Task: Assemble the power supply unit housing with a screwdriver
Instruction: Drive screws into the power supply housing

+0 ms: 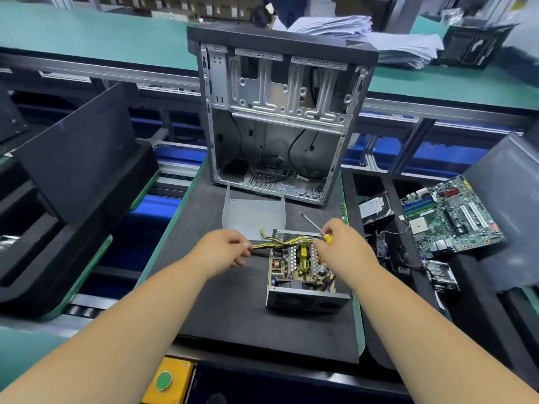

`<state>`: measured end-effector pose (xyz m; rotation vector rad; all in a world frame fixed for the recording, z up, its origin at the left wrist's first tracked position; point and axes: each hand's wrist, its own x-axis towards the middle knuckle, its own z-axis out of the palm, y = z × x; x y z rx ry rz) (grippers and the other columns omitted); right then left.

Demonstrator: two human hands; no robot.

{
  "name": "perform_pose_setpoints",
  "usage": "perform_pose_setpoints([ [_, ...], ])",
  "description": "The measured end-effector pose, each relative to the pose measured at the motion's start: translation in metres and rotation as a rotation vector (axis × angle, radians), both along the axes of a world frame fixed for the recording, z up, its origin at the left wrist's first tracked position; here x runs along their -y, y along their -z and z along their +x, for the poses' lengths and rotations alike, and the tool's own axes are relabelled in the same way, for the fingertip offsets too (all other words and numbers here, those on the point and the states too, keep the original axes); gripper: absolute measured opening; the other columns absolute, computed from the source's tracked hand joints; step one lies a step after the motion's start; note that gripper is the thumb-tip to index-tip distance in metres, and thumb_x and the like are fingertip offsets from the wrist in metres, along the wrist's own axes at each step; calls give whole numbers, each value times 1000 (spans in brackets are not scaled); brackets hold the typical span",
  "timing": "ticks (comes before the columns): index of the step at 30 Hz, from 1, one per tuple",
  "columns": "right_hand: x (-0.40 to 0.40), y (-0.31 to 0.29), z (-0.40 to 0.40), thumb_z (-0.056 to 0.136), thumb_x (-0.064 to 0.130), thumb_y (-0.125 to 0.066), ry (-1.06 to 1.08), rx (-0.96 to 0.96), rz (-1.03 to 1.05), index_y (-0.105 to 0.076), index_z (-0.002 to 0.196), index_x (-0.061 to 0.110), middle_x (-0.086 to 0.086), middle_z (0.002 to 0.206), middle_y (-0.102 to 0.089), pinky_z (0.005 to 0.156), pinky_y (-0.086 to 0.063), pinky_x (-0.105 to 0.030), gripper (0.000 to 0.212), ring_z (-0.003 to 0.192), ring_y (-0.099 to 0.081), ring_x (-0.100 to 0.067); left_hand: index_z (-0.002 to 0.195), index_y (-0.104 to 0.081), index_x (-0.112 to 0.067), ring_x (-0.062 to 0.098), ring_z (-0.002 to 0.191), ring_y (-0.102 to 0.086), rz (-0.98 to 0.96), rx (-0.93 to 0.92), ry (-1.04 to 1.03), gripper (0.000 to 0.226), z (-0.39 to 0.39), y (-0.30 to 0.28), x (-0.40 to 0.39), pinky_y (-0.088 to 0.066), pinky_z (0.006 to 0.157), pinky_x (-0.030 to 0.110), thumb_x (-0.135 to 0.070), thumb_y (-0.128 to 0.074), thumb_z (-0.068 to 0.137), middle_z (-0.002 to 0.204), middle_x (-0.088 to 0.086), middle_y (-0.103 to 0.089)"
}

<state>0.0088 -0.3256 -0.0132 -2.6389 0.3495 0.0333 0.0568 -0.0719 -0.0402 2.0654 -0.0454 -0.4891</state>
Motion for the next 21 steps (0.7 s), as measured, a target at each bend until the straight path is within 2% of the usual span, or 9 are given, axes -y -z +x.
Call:
perform_pose_setpoints([
  [4,-21,-8,22,88,17,-54,-15,0,157,-43,103,27,-1,89,-54,50,-34,-30,21,62,-54,-20,83,-70,-19,16,73,-71,90,49,-211,11,25,3,-31,-54,73,31,-15,-61,89,82,2,-73],
  [7,-39,-12,39,88,11,-56,-36,21,200,-45,102,24,0,93,-54,52,-37,-32,22,69,-56,-20,83,-69,-24,22,81,-68,180,78,-273,11,42,12,-53,-52,74,32,-16,-61,85,82,0,-70],
  [10,-52,-13,53,87,11,-59,-37,63,252,-50,99,25,10,88,-57,61,-45,-33,20,77,-59,-16,83,-66,-27,21,79,-64,249,87,-266,12,56,22,-68,-54,77,34,-17,-60,84,84,-3,-68],
  [13,-62,-13,63,87,17,-61,-37,113,272,-53,98,31,15,88,-57,58,-43,-30,20,73,-56,-8,85,-64,-29,19,76,-62,295,86,-247,12,69,35,-76,-54,73,31,-18,-59,85,85,-7,-66],
  [18,-72,-12,80,91,26,-60,-40,164,282,-55,95,37,16,92,-59,56,-42,-28,13,72,-57,-10,91,-62,-34,10,82,-61,356,133,-141,20,87,51,-78,-42,63,22,-15,-64,85,88,-12,-63],
  [21,-75,-8,88,91,28,-61,-29,159,299,-56,96,38,17,92,-59,58,-48,-32,12,71,-60,-15,97,-65,-33,10,84,-59,399,148,-90,23,95,60,-76,-44,71,22,-14,-65,85,88,-14,-61],
])
